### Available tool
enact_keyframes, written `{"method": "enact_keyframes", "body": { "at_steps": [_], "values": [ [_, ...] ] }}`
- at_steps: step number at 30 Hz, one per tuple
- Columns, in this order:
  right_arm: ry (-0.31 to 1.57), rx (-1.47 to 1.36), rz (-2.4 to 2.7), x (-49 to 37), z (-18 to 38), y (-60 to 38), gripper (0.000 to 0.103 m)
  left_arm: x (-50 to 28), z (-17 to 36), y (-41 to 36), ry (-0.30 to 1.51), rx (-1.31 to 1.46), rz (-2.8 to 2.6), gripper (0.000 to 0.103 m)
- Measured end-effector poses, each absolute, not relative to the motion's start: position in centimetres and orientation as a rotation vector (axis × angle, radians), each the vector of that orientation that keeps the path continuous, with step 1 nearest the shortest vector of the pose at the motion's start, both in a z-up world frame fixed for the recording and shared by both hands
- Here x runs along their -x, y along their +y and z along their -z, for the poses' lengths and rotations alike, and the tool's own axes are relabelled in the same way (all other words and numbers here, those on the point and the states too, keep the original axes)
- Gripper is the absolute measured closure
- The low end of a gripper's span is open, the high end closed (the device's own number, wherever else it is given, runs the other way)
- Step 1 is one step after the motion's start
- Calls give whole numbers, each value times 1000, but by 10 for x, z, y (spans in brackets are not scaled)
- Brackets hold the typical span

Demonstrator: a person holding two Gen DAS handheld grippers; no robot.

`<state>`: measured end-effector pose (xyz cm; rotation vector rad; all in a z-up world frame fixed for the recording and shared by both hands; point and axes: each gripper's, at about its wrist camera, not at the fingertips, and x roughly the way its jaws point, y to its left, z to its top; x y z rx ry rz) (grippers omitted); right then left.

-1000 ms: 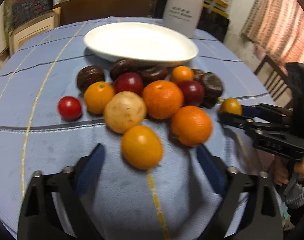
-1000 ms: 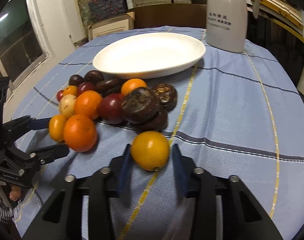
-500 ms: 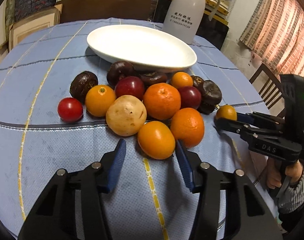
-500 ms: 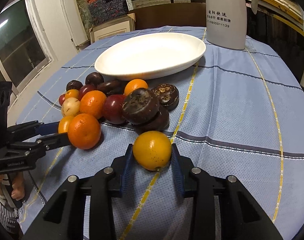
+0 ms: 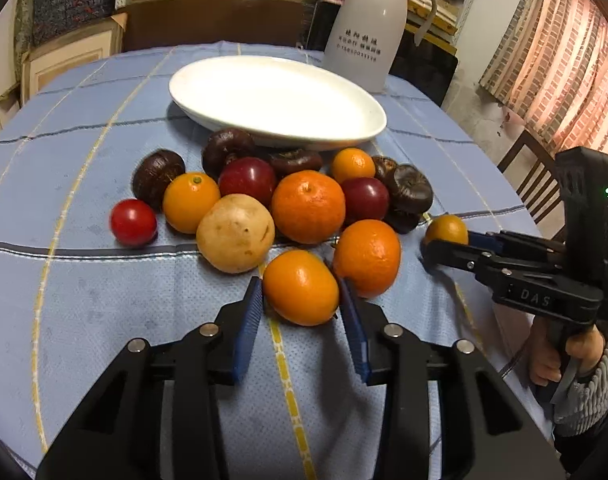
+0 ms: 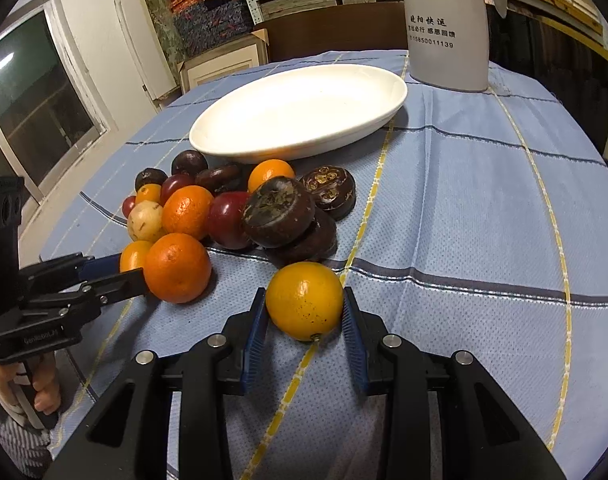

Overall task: Organize fruits
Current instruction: 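Carry both small orange fruits over the white plate and open both grippers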

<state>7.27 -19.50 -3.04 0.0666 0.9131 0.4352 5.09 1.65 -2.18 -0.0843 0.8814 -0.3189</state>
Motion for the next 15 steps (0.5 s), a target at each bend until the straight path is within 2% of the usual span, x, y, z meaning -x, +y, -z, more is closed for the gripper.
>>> {"method": "enact_keyframes", "body": {
  "at_steps": [7,12,15],
  "values": [
    [835,-140,-461,-74,-1,-204,66,-56,-25,21,783,74,316,65],
    [770,-126,-450,-115,-50,-186,66,-115,-48,20,767,90,296,65],
    [786,-139,-443,-150,-52,-169,66,-154,-42,20,798,119,292,65]
  ]
}}
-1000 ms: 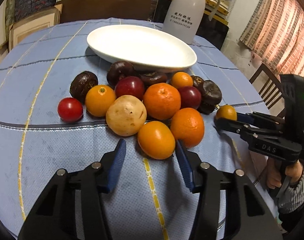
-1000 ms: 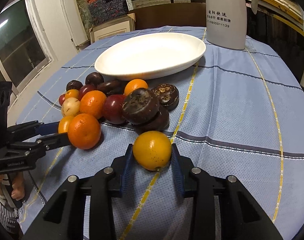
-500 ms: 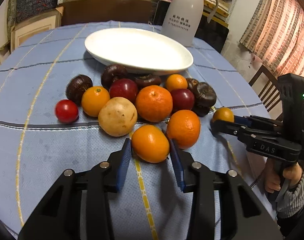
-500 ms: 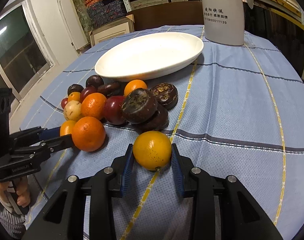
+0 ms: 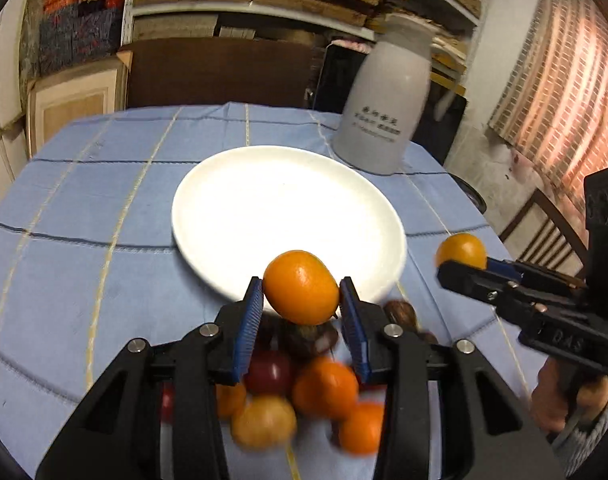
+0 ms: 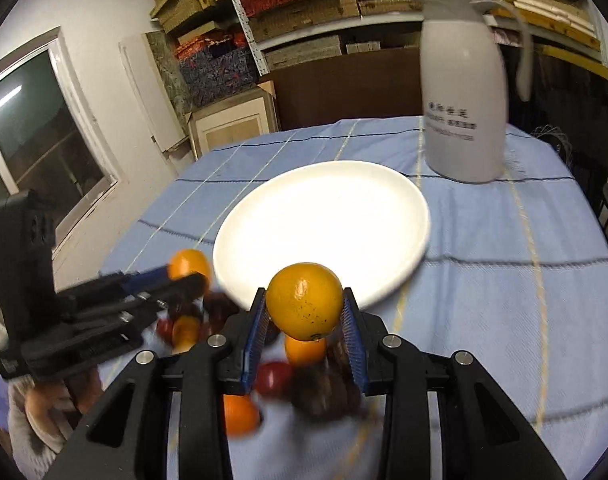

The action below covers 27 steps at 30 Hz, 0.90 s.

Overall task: Organize fruits
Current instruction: 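Carry both small orange fruits over the white plate and open both grippers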

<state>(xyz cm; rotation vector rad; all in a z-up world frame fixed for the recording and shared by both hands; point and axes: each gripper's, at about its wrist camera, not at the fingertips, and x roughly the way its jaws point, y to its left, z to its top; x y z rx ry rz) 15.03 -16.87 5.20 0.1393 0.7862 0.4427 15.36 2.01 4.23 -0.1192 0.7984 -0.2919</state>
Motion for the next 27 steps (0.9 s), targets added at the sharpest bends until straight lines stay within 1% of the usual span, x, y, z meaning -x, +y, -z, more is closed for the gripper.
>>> {"method": "enact_keyframes", "body": {
  "at_steps": [5,9,12,13,14,15,17,19,22,23,26,27],
  "values": [
    [876,-148,-425,-206,-21,-143,66,-207,-17,19,876,134,275,65],
    [912,-110,-409,-220,-1,-131,66,-225,-3,23,914,139,276,64],
    [923,-63,-388,-221,6,-124,65,-227,-1,23,907,120,256,47],
    [914,-58,-378,-221,6,-125,65,-226,-2,25,897,124,247,38],
    [907,-61,-381,-221,4,-126,63,-223,-4,27,887,131,246,33],
    [900,-67,-387,-220,2,-128,59,-219,-7,29,874,140,247,31],
    [873,-76,-384,-212,-5,-135,57,-209,-14,36,840,150,232,22],
    [847,-85,-377,-202,-10,-142,50,-197,-19,43,808,150,208,13],
    [802,-135,-369,-184,-17,-159,42,-178,-24,59,763,147,152,10],
    [795,-158,-364,-177,-16,-166,41,-171,-24,66,754,152,126,8],
    [797,-219,-348,-156,-9,-185,39,-148,-16,90,767,206,78,8],
    [798,-227,-337,-151,-7,-189,36,-138,-11,101,772,240,54,8]
  ]
}}
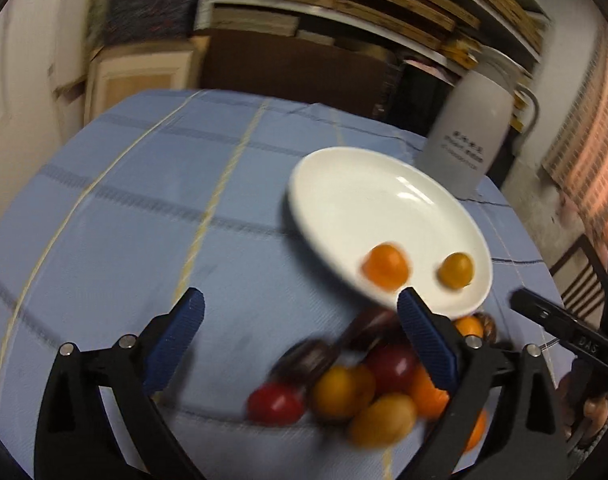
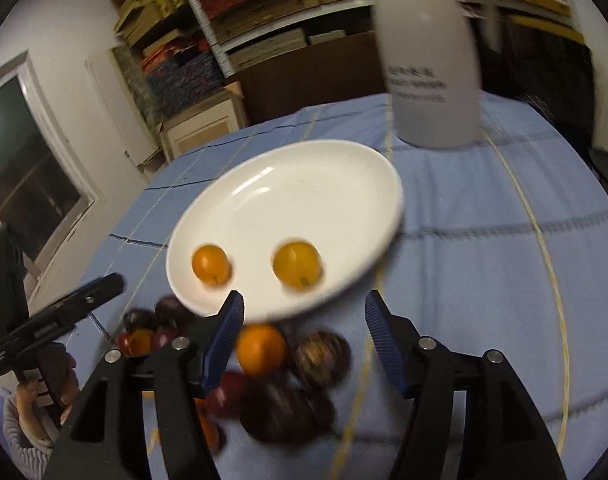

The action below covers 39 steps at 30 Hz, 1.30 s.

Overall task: Organize fruits
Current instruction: 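Carry both small orange fruits over the white plate and open both grippers, then grasp the red cherry tomato with the left gripper while the right grasps a dark brown fruit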

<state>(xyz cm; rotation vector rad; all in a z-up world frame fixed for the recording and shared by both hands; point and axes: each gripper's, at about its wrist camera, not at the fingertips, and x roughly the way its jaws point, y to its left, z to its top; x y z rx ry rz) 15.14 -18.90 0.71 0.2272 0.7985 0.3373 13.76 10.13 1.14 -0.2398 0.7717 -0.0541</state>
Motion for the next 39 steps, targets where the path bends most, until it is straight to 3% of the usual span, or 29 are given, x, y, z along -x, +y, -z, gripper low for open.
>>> {"method": "enact_keyframes", "body": {
  "at_steps": [7,24,32,39],
  "values": [
    [787,-366,-262,-112,8,-226,12,-89,15,144,814,371,-60,5],
    [822,-410,-247,-97,20,-232,7,-105,31,118,926,192,-78,4],
    [812,-390,-266,-95,17,-228,7,-93,27,149,881,399,-20,4],
    [799,-344,-307,-93,14,-218,7,-99,26,137,884,376,36,7]
  ]
}}
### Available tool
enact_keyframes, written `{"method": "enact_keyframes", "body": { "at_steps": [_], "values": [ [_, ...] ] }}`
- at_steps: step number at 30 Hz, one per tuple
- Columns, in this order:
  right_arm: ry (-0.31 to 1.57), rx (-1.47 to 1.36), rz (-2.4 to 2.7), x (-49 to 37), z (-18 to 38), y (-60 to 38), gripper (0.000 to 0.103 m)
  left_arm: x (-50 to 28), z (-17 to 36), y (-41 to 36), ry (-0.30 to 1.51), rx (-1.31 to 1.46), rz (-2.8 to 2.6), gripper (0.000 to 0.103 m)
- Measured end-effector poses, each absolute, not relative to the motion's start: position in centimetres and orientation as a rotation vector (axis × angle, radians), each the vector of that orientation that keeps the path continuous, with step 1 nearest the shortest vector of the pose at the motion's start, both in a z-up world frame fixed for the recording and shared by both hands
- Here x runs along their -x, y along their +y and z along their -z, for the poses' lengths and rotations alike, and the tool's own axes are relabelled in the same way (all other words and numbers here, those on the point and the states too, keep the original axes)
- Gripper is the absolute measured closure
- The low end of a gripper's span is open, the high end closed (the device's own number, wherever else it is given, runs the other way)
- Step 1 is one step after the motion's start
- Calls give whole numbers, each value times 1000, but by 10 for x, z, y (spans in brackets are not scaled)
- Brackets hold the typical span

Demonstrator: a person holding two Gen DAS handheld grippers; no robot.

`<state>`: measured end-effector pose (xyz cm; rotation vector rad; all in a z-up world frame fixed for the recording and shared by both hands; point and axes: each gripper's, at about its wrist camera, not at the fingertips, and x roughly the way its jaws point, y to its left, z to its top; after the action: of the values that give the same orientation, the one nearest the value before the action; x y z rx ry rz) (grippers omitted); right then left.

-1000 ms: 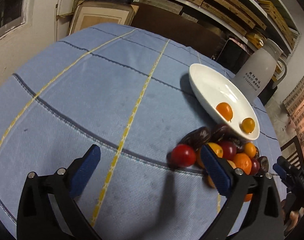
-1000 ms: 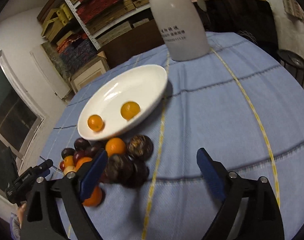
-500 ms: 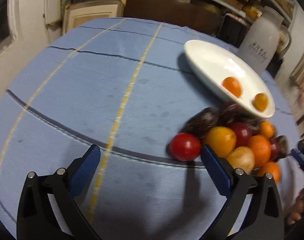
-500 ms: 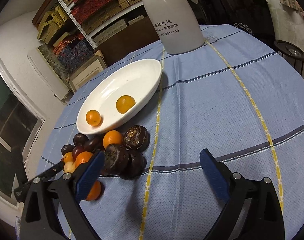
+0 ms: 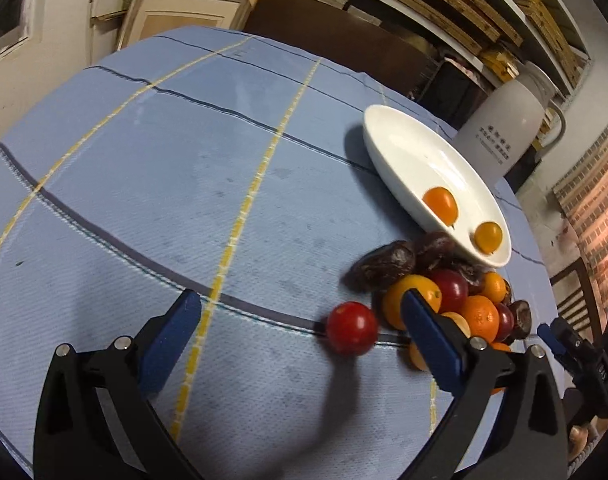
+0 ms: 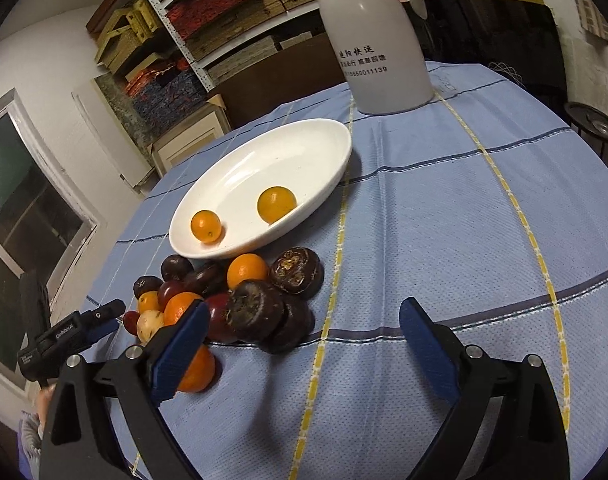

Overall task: Organize fruits
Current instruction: 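Grasp the red cherry tomato with the left gripper while the right grasps a dark brown fruit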

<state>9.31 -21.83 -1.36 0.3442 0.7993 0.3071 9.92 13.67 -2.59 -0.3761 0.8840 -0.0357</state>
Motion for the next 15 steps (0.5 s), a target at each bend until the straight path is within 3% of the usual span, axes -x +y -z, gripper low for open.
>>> {"method": "enact_keyframes", "body": {
  "at_steps": [2,9,11,15],
  "values": [
    [800,-342,-308,-93,13,-218,7,-99,25,127,888,353,73,35],
    [807,-334,-308,-93,14,-217,7,-102,27,106,908,284,124,50],
    [807,-330,-313,-93,14,-216,7,-103,29,105,917,268,106,71],
    [810,-328,-329,-93,14,-215,13,-100,29,102,918,251,118,74]
  ]
}}
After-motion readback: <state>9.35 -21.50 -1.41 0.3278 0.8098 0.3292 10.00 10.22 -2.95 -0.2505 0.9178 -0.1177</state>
